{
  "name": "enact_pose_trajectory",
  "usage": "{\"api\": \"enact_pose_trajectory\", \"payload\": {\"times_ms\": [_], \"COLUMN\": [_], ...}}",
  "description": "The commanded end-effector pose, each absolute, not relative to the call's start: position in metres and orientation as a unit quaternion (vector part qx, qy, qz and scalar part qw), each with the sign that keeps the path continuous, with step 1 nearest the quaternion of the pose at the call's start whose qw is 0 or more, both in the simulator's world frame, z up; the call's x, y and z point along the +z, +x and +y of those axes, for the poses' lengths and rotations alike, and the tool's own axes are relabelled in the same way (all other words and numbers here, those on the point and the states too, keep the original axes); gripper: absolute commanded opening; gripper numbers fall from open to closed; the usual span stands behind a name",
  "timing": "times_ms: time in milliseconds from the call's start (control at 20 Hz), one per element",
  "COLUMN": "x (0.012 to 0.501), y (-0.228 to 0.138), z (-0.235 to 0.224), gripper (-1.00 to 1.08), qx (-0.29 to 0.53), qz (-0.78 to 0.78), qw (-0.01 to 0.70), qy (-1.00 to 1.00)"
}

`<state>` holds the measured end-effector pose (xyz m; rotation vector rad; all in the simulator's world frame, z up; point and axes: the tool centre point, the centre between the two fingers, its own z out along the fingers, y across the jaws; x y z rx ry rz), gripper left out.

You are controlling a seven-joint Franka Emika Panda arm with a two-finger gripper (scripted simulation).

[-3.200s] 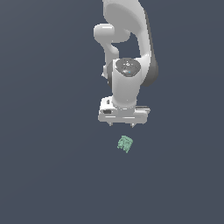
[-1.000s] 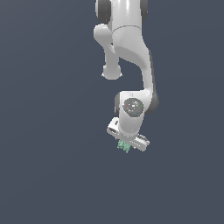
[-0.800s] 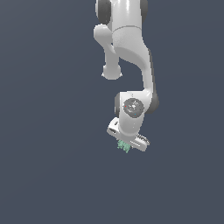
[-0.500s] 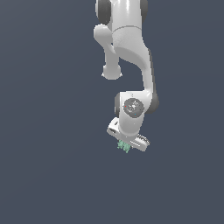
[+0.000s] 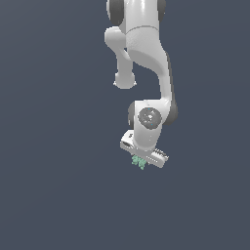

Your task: Pick up the object and move it to a goal position.

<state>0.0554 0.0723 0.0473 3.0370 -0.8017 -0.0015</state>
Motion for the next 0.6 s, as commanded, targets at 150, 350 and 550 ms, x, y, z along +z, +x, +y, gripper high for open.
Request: {"api": "enact_pose_trajectory", "payload": {"times_ms": [150,350,550], "x": [0.066,0.089,0.119], "y": [0.047,0.036,0.021], "z": [0.080,0.088,0.100], "gripper": [-1.00,-1.00,-1.00], "qx": [0.000,0.000,0.000], "qz": [-0.255,-0.255,-0.255], "qw": [0.000,0.000,0.000], "qy": [0.967,0.967,0.967]}}
